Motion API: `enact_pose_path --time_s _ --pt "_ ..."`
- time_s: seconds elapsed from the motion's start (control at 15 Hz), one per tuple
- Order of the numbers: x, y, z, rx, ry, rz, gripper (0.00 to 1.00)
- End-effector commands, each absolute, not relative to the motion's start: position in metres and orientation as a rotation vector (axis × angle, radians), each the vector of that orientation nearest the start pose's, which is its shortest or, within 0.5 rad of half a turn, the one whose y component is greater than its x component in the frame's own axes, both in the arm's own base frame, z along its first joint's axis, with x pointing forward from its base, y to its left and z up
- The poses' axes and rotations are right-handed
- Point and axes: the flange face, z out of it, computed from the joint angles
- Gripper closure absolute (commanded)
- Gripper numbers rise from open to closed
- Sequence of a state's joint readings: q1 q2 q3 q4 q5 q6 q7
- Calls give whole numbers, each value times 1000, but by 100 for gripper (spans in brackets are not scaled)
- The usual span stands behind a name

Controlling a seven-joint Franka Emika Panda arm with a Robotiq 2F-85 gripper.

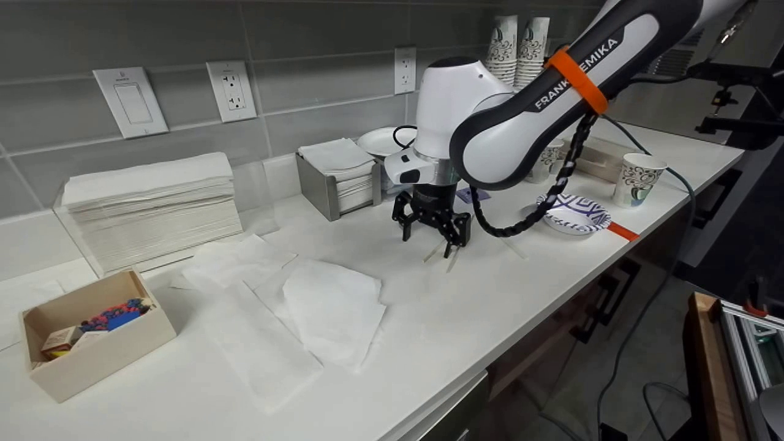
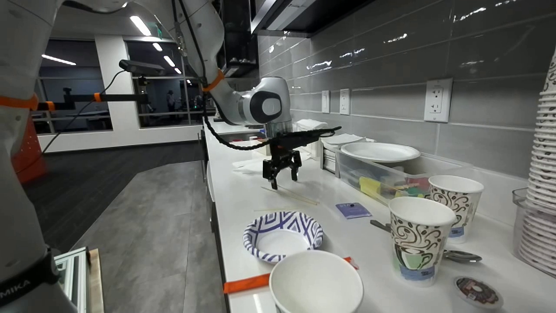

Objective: Pick up the stick and put it in the cup

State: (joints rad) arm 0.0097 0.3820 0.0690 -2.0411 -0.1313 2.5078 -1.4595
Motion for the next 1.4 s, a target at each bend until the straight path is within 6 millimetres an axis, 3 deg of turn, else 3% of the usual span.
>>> enact_pose_path --time_s 0.0,0.07,0.13,0.27,0.87,1.13,1.33 --pt "607 44 259 2077 2238 17 0" --pt "607 43 259 2079 2237 23 4" --pt "606 43 259 2086 2237 29 26" --pt "605 42 258 2091 2236 29 29" --pt "598 40 268 2162 2263 76 98" --pt "595 35 271 2194 2255 71 98" --pt "593 36 292 2206 2208 77 98"
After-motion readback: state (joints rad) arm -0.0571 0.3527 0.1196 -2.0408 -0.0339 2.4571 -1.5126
